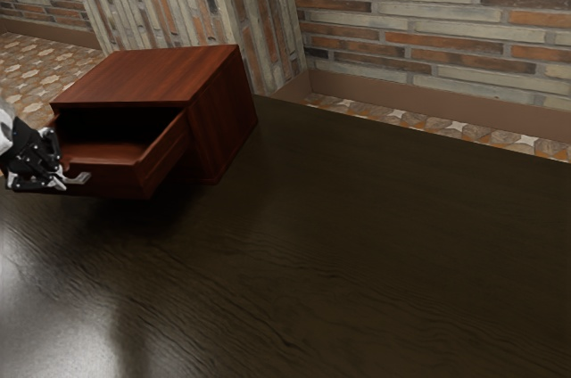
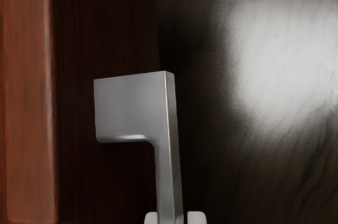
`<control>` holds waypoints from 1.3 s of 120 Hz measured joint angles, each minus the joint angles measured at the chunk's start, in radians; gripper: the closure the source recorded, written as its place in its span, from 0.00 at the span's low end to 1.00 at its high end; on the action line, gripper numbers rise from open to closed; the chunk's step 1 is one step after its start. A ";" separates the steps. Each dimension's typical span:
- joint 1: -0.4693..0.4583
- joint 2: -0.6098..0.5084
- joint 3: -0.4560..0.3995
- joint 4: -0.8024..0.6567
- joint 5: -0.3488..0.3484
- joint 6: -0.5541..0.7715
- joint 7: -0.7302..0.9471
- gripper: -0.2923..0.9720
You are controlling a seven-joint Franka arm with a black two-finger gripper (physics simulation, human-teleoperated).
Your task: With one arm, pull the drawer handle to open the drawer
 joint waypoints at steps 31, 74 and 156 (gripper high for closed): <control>-0.009 -0.019 0.005 -0.017 0.014 -0.001 0.020 0.83; -0.004 -0.049 0.012 -0.018 0.021 -0.019 0.029 0.74; -0.373 -0.065 0.034 0.264 0.219 -0.401 -0.202 0.30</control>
